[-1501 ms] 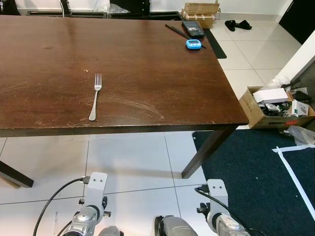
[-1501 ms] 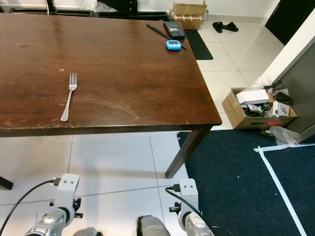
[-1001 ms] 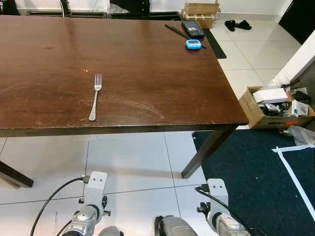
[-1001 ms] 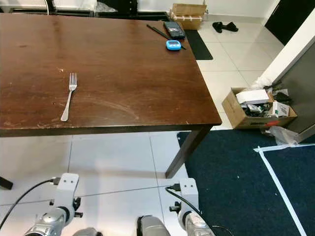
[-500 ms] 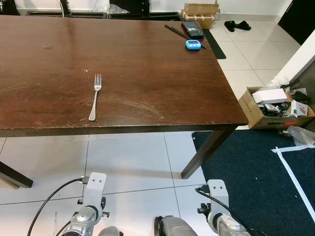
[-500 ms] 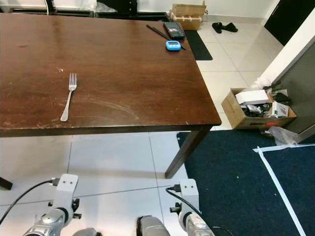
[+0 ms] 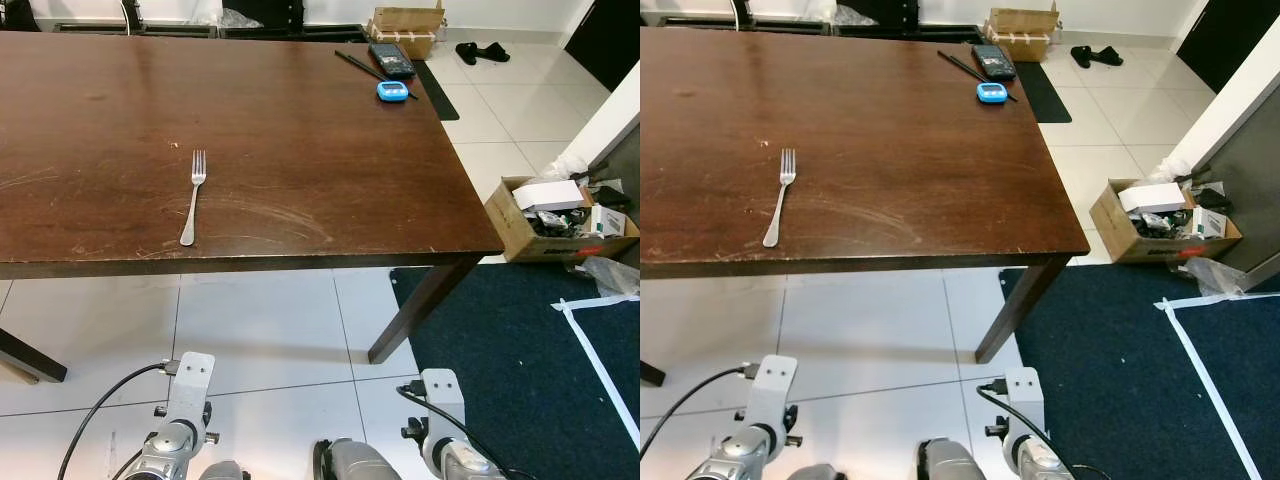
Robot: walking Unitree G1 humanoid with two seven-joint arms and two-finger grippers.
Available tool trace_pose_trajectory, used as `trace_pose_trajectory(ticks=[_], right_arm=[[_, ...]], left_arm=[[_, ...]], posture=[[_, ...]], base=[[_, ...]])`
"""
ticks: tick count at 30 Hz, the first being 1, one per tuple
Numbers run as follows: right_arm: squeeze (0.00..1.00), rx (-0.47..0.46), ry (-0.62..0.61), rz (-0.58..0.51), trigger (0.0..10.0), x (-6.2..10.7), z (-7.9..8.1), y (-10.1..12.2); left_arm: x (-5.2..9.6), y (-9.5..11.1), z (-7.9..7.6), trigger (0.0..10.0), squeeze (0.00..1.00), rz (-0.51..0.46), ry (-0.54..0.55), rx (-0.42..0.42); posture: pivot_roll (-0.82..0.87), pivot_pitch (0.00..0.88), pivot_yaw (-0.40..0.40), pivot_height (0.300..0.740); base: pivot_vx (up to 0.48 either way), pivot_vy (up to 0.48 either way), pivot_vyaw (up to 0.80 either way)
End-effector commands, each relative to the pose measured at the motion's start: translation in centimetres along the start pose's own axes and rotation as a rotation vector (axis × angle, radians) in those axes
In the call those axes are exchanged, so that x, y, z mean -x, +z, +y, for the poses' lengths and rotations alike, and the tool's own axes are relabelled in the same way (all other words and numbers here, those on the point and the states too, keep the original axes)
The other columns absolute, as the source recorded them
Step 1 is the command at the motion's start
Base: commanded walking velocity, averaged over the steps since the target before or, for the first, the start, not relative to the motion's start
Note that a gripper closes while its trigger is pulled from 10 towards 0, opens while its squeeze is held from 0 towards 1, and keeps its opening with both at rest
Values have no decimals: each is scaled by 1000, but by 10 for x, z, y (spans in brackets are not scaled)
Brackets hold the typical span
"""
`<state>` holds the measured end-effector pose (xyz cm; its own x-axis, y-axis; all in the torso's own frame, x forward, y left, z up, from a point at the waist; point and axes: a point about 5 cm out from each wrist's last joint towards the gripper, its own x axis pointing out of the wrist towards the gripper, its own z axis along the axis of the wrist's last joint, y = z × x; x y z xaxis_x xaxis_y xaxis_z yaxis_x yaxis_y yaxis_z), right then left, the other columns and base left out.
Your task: Setting the table
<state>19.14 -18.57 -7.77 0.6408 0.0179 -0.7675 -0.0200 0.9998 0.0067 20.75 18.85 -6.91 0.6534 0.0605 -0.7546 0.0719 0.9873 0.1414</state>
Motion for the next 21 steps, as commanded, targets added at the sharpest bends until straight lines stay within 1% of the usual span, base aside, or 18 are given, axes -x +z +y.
trace_pose_trajectory(ticks=[1, 16, 17, 18, 19, 20, 21], right_arm=[[0, -8, -6, 20, 10000, 2, -2, -8], [0, -25, -3, 40, 10000, 4, -3, -16], [0, -79, 1, 13, 10000, 4, -2, -13], [0, -109, 2, 3, 10000, 4, -2, -12], [0, -109, 2, 3, 10000, 4, -2, -12], [0, -158, 18, -17, 10000, 4, -1, -10], [0, -158, 18, -17, 10000, 4, -1, -10]], left_arm=[[2, -14, -1, 10000, 0, 45, -2, -8], [1, -7, 1, 10000, 0, 20, 0, -11], [1, -7, 2, 10000, 0, 23, -1, -16], [1, -7, 2, 10000, 0, 24, -1, -17], [1, -7, 2, 10000, 0, 24, -1, -17], [1, -8, 2, 10000, 0, 25, -2, -18], [1, -8, 2, 10000, 0, 25, -2, -18]], posture=[[37, 77, -18, 740], [36, 81, -14, 740], [36, 81, -13, 740], [36, 81, -13, 740], [36, 81, -13, 740], [42, 84, -11, 740], [42, 84, -11, 740]], base=[[0, 0, 0], [0, 0, 0], [0, 0, 0], [0, 0, 0], [0, 0, 0], [0, 0, 0], [0, 0, 0]])
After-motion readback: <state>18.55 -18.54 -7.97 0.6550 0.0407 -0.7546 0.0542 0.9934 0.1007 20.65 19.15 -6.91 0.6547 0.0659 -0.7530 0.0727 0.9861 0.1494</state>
